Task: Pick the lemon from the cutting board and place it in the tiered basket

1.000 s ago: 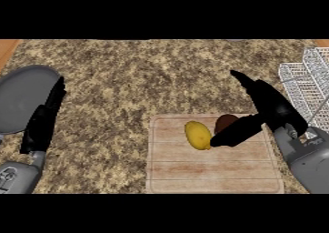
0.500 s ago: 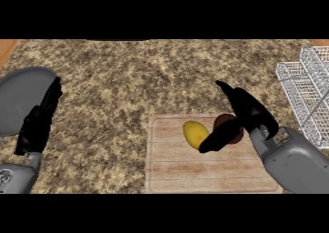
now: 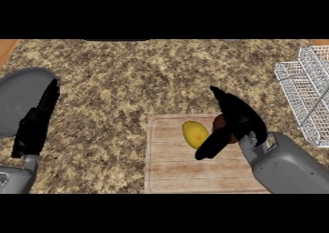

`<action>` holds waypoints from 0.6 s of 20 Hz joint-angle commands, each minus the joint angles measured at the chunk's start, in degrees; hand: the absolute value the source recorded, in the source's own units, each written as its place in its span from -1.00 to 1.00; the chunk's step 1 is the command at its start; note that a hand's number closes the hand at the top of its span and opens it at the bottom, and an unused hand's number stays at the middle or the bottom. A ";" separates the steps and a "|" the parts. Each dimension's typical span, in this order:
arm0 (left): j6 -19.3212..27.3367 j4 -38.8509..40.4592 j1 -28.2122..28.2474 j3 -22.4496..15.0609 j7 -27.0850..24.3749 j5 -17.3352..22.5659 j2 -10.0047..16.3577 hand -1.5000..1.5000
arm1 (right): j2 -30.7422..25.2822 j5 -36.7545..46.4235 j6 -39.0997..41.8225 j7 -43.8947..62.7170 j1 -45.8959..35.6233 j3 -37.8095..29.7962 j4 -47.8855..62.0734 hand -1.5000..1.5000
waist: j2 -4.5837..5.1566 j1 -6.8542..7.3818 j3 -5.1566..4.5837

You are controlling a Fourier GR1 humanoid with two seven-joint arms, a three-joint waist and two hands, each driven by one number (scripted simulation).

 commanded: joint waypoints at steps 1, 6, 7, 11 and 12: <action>1.00 -1.51 -0.12 -1.47 1.87 -1.93 -1.68 0.00 | 1.91 3.27 1.23 11.59 -1.66 1.35 1.54 -1.00 | 0.06 0.06 0.03; -0.74 -0.62 -1.05 1.94 1.99 -0.87 0.05 0.00 | 3.52 6.44 1.16 12.50 -0.32 2.67 0.31 -1.00 | 0.00 -0.06 0.02; -0.48 1.39 -1.56 1.23 0.35 -1.98 -1.25 0.00 | 1.84 5.28 1.73 7.83 2.07 0.72 1.84 -1.00 | 0.16 -0.30 0.04; -1.30 0.48 -0.69 1.31 0.95 -1.77 -1.28 0.00 | 7.02 6.36 1.85 13.13 -1.05 1.59 4.09 -1.00 | 0.12 0.11 0.00; -1.50 -0.32 1.93 0.92 -0.69 -1.72 -1.63 0.00 | 6.05 6.89 1.84 13.06 1.82 2.77 1.85 -1.00 | -0.01 -0.05 0.00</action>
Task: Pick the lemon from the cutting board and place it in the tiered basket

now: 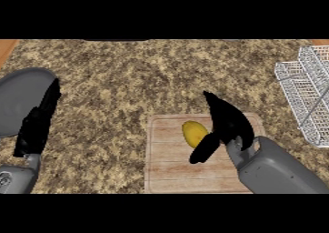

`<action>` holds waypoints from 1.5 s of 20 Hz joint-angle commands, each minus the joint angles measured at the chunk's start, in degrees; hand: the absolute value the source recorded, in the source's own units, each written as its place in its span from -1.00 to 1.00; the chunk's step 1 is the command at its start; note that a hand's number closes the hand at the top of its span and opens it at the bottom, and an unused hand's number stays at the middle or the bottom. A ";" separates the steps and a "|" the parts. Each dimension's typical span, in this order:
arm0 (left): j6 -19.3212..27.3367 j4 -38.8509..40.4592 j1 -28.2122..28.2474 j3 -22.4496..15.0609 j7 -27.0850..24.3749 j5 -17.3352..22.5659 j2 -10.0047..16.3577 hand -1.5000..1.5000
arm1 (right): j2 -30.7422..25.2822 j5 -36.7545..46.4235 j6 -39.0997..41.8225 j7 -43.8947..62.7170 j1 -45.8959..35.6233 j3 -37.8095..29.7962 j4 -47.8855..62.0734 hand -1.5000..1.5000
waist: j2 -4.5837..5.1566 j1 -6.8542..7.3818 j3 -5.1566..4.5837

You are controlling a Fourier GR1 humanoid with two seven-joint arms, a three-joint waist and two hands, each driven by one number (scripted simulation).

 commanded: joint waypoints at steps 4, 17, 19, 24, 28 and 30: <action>-1.10 0.46 -0.87 0.30 1.36 -0.62 -0.73 0.00 | 2.94 1.56 1.36 11.91 1.93 -0.55 0.54 -1.00 | 0.01 -0.29 0.02; -3.96 -1.52 0.06 3.28 0.86 -0.92 -0.29 0.00 | 11.08 4.89 3.16 7.61 0.54 -4.07 10.09 -1.00 | 0.16 0.57 0.04; -1.27 0.71 -3.22 2.21 2.93 -3.53 -2.44 0.00 | 10.80 5.97 3.35 6.33 2.98 -2.95 10.42 -1.00 | 0.18 -0.01 0.05; -3.28 5.31 -0.65 4.41 -4.67 -3.17 -2.62 0.00 | 14.78 7.03 2.64 3.20 3.38 -4.21 14.31 -1.00 | 0.28 0.04 0.01; -2.98 1.24 -1.26 3.88 -0.43 -2.93 -3.21 0.00 | 14.84 2.76 9.50 -0.42 5.10 -2.94 14.02 1.00 | 0.14 0.02 0.05; -4.09 -2.06 -0.41 3.85 1.71 -2.43 -2.09 0.00 | 13.21 5.49 12.06 -3.58 2.35 -0.28 16.91 1.00 | 0.07 0.77 0.07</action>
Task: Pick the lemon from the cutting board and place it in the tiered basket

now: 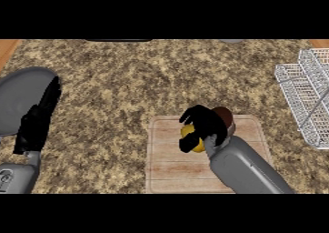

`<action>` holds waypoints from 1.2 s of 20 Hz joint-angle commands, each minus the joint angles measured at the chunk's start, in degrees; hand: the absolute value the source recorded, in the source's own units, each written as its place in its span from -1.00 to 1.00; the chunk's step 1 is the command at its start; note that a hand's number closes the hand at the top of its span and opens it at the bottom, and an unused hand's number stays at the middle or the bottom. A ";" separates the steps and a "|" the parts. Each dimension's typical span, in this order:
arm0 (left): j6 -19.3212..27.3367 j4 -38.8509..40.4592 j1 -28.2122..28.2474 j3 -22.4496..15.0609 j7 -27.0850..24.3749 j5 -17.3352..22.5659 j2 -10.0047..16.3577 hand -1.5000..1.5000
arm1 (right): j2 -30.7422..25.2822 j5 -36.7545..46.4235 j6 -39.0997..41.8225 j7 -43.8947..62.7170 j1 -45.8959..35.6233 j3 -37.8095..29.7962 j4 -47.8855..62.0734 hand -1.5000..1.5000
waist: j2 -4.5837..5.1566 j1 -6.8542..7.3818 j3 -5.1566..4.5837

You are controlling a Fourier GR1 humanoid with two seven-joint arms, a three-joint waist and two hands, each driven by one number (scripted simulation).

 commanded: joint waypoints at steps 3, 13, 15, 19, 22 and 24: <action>1.65 -2.43 -0.13 -0.90 2.07 -2.40 -1.77 0.00 | 3.68 3.20 4.41 4.51 -2.00 3.02 5.64 1.00 | 0.80 -0.05 0.52; -2.05 -3.34 1.01 1.55 1.24 -1.04 0.09 0.00 | -1.04 6.54 -7.17 5.69 -4.98 -16.51 8.75 1.00 | 1.38 0.70 0.48; -0.47 -2.72 0.97 0.89 1.18 -1.96 -1.26 0.00 | -6.06 9.83 -10.62 7.92 -6.28 -21.74 12.42 1.00 | 2.43 -0.04 0.34; -0.99 -3.13 0.28 1.07 0.97 -1.85 -0.68 0.00 | -12.39 15.45 -16.22 10.24 -10.89 -29.03 17.93 1.00 | 3.61 1.52 0.14; -0.81 -3.45 -0.42 0.48 0.80 -2.21 -1.22 0.00 | -16.97 21.62 -21.85 11.29 -15.32 -32.88 20.97 1.00 | 3.49 2.80 0.12; -1.47 -3.52 -0.73 0.00 0.14 -2.47 -0.93 0.00 | -19.57 26.32 -24.25 12.23 -18.23 -34.00 23.22 1.00 | 3.81 4.41 -0.01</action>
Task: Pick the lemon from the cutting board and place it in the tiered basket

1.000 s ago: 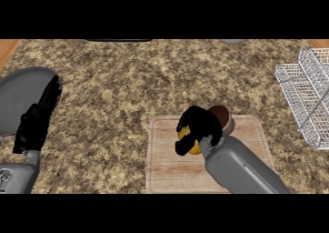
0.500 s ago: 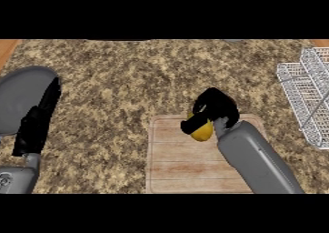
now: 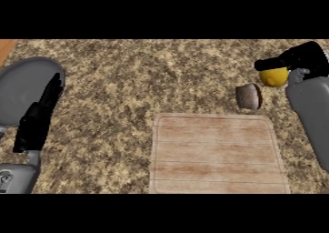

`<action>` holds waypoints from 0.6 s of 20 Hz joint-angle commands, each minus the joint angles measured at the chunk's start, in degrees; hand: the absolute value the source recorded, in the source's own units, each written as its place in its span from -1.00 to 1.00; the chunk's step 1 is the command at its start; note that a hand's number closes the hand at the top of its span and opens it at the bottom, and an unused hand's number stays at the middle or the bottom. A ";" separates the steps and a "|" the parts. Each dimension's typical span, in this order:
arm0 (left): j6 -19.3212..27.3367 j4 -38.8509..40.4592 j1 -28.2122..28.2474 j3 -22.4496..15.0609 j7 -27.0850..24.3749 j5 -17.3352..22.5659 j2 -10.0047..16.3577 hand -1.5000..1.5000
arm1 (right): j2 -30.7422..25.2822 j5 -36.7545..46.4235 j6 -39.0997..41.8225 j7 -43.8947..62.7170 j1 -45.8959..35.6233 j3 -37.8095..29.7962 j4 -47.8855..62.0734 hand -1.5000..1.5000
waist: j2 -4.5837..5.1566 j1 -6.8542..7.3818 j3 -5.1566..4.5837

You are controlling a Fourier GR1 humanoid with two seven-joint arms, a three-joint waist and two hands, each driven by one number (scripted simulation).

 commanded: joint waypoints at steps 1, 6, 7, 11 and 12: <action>-0.64 -0.61 -1.05 -1.16 -0.04 -0.31 -0.38 0.00 | -6.74 9.88 -11.10 10.11 -5.72 -4.06 5.56 1.00 | 0.57 1.80 -0.02; -0.98 -0.34 -2.37 -2.25 0.03 -0.59 -1.22 0.00 | -12.74 22.76 -13.34 13.56 -12.69 -4.43 11.34 1.00 | 0.77 4.31 -0.15; -1.52 -0.17 -1.85 -2.69 -0.14 -0.60 -1.17 0.00 | -14.07 25.02 -13.32 14.54 -14.08 -4.82 12.43 1.00 | 0.60 4.57 -0.15; -2.16 0.06 -3.54 -2.78 0.51 -0.66 -0.87 0.00 | -15.24 34.31 -11.79 18.86 -18.58 -3.99 17.75 1.00 | 0.51 5.40 -0.06; -1.51 -0.37 -3.34 -3.89 0.92 -0.87 -2.43 0.00 | -16.40 36.07 -9.70 19.05 -19.65 -4.03 19.92 1.00 | 0.50 5.42 -0.02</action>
